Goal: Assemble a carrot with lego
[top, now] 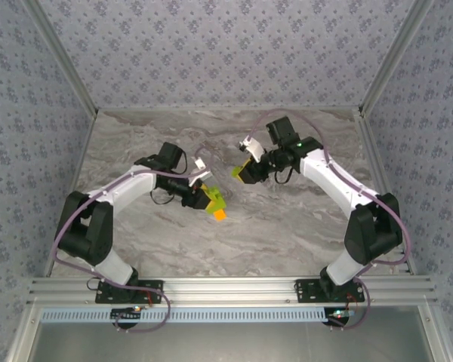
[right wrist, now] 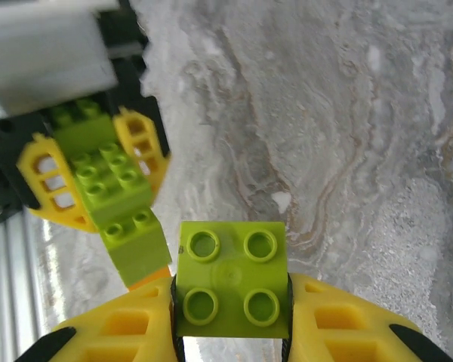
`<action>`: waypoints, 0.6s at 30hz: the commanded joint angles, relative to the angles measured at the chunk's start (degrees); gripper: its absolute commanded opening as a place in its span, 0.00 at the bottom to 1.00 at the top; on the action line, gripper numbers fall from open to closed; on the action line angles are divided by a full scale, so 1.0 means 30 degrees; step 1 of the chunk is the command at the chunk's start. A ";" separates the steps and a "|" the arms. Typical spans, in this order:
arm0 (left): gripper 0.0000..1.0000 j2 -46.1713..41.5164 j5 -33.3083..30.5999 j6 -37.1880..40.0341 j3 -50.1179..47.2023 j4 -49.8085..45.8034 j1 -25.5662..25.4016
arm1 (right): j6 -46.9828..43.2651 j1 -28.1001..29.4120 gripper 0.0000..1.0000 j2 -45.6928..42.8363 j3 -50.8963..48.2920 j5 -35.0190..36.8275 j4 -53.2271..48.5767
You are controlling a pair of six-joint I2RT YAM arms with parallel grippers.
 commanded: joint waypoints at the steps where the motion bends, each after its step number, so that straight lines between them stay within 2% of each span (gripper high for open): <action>1: 0.33 0.0730 0.2059 0.2308 0.1042 -0.3351 -0.0486 | -0.2626 -0.0229 0.24 0.0633 0.2305 -0.2574 -0.5221; 11: 0.30 0.0994 0.2451 0.3081 0.1755 -0.4693 -0.0866 | -0.4003 0.1223 0.22 0.1535 0.3228 -0.2692 -0.7980; 18: 0.30 0.0985 0.2612 0.3156 0.1803 -0.4713 -0.1044 | -0.3660 0.2249 0.22 0.2108 0.2649 -0.2910 -0.7249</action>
